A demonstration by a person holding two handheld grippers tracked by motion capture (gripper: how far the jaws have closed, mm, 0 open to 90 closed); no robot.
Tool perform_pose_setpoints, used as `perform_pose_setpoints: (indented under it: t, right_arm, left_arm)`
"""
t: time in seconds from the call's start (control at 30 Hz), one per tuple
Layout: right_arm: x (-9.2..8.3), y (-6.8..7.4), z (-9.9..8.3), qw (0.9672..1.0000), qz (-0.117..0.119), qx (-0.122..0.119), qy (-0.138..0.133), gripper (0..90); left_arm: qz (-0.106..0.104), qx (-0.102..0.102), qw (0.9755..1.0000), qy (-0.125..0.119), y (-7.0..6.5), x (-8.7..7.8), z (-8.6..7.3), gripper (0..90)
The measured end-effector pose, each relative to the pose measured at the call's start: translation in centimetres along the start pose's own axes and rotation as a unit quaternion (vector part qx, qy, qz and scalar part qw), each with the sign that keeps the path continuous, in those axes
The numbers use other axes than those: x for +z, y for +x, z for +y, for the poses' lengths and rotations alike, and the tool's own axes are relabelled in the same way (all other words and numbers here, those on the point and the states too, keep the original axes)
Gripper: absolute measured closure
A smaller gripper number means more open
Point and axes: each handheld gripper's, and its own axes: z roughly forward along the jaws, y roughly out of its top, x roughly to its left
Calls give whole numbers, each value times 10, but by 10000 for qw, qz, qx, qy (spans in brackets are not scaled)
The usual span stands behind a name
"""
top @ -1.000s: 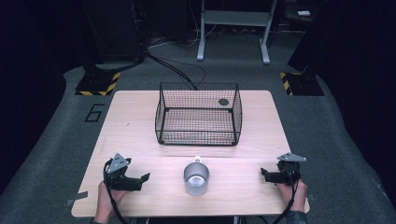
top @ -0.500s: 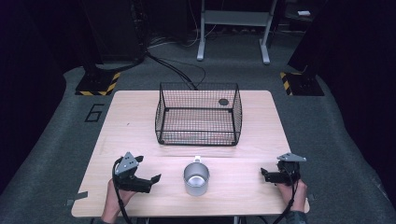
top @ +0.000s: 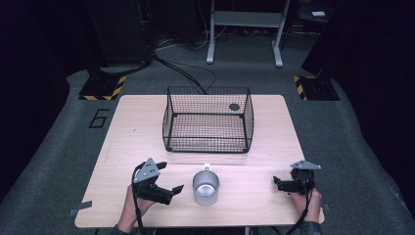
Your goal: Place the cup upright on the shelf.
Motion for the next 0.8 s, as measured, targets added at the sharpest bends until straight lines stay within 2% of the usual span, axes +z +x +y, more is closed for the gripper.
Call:
perform_pose_setpoints:
  t: [0.23, 0.37, 0.8]
  right_arm:
    - [0, 0, 0, 10000, 1, 0, 2, 30]
    - [0, 0, 0, 10000, 0, 0, 0, 30]
    - [0, 0, 0, 10000, -1, -1, -1, 31]
  left_arm:
    - [-309, 180, 9994, 11, -13, 13, 9, 0]
    - [-411, 272, 9988, 23, -22, 23, 12, 0]
    - [-613, 425, 9972, 36, -36, 48, 15, 0]
